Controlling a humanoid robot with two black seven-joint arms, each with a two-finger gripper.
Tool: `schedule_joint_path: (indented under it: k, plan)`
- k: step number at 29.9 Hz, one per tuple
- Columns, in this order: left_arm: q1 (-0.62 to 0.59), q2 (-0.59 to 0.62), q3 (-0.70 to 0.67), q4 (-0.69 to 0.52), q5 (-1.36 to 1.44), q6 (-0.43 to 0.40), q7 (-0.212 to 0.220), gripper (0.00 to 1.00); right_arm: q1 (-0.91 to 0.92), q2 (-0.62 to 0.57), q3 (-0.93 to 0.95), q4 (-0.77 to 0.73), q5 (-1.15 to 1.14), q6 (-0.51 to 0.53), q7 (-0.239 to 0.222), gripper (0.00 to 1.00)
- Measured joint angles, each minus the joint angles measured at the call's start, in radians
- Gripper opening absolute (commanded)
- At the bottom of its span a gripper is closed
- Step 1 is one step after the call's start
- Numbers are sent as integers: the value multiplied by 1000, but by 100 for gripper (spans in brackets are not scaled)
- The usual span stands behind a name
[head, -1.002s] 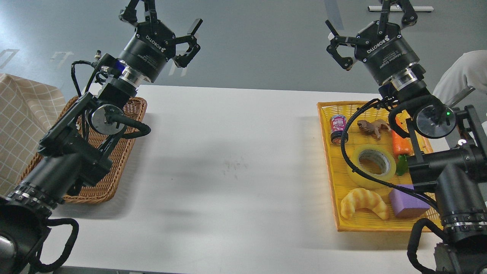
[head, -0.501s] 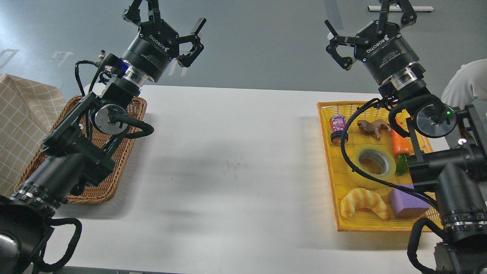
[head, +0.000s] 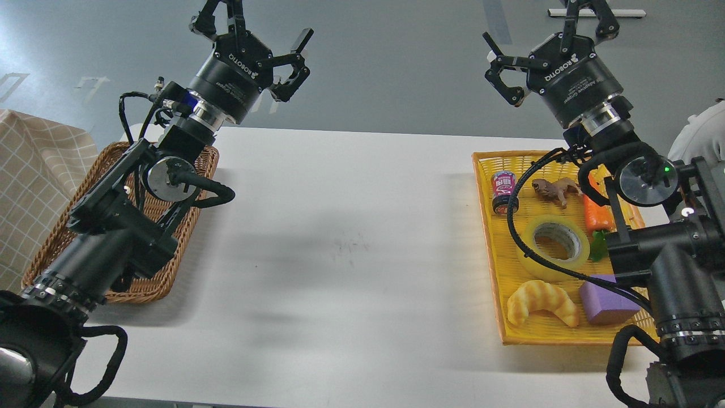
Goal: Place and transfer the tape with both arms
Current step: 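Move the right gripper down toward the tape roll in the yellow tray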
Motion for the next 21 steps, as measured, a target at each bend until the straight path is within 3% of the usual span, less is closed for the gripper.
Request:
schedule_joint_path:
  k: [8, 21]
  plan:
    - [0, 2, 0, 0, 0, 0, 3, 98, 8, -67, -76, 11, -2, 0, 0, 100]
    - [4, -4, 0, -2, 2, 0, 5, 98, 13, -342, -352, 126, -130, 0, -2, 100]
